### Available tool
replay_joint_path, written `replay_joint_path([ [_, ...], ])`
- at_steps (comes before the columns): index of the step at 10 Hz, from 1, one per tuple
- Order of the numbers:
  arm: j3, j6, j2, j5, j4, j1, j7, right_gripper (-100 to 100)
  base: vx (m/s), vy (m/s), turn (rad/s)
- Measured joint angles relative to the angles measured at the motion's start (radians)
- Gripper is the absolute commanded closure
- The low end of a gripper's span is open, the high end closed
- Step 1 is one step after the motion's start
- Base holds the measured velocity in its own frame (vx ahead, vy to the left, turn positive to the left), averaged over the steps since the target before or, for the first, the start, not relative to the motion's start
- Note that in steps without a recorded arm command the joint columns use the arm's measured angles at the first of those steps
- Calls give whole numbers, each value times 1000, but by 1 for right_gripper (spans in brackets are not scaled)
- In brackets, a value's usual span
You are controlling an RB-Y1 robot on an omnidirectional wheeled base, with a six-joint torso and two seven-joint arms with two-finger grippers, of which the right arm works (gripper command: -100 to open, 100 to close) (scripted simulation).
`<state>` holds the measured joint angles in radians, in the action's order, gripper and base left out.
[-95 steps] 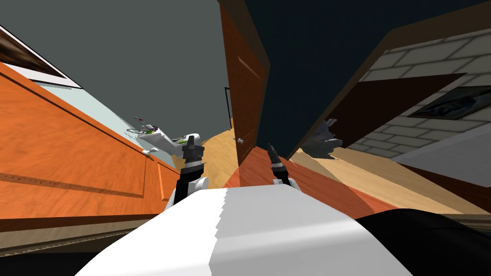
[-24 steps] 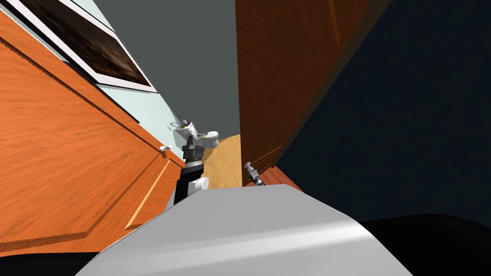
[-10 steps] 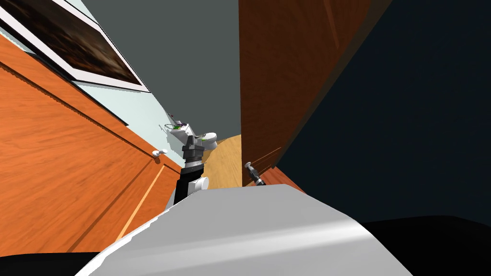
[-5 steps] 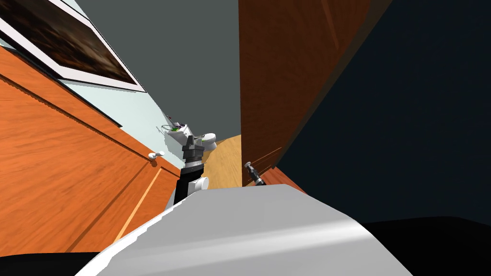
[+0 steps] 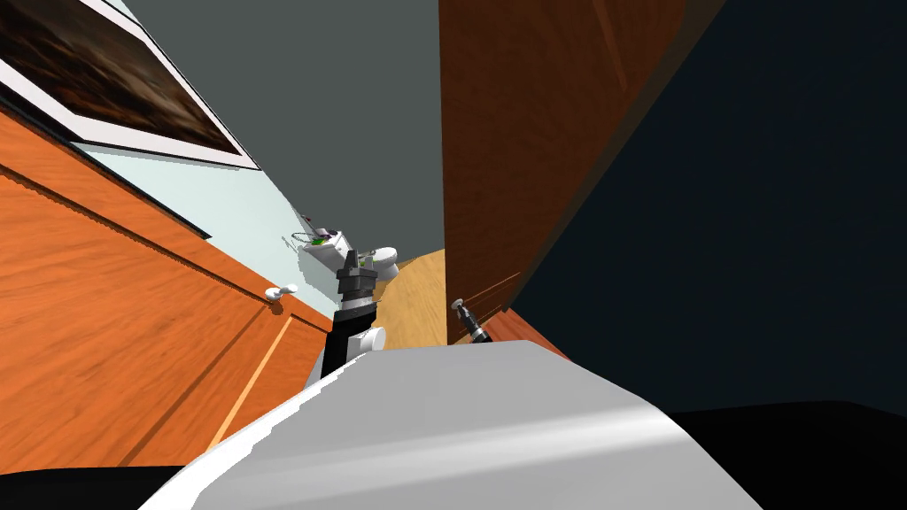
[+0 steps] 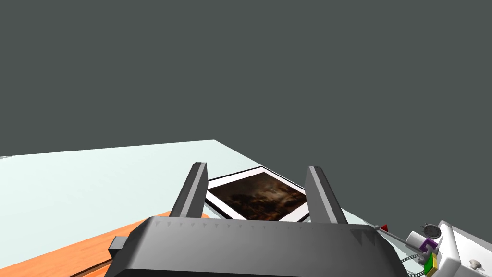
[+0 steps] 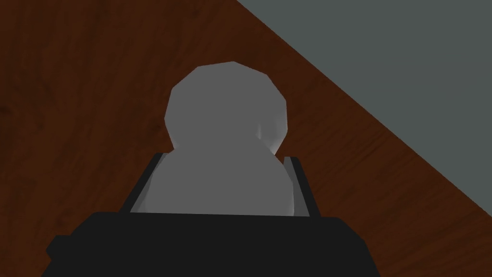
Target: Push the door open
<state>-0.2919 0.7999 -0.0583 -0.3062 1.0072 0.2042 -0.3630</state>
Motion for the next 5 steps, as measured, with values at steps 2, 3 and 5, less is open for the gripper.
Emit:
replay_joint_path([
  [2, -5, 4, -1, 17, -13, -11, 45, 100, 38, 21, -28],
  [3, -7, 7, -2, 29, -21, -19, 71, 100, 61, 47, -88],
  [5, -13, 6, -4, 53, -32, -33, 123, 100, 43, 34, -40],
])
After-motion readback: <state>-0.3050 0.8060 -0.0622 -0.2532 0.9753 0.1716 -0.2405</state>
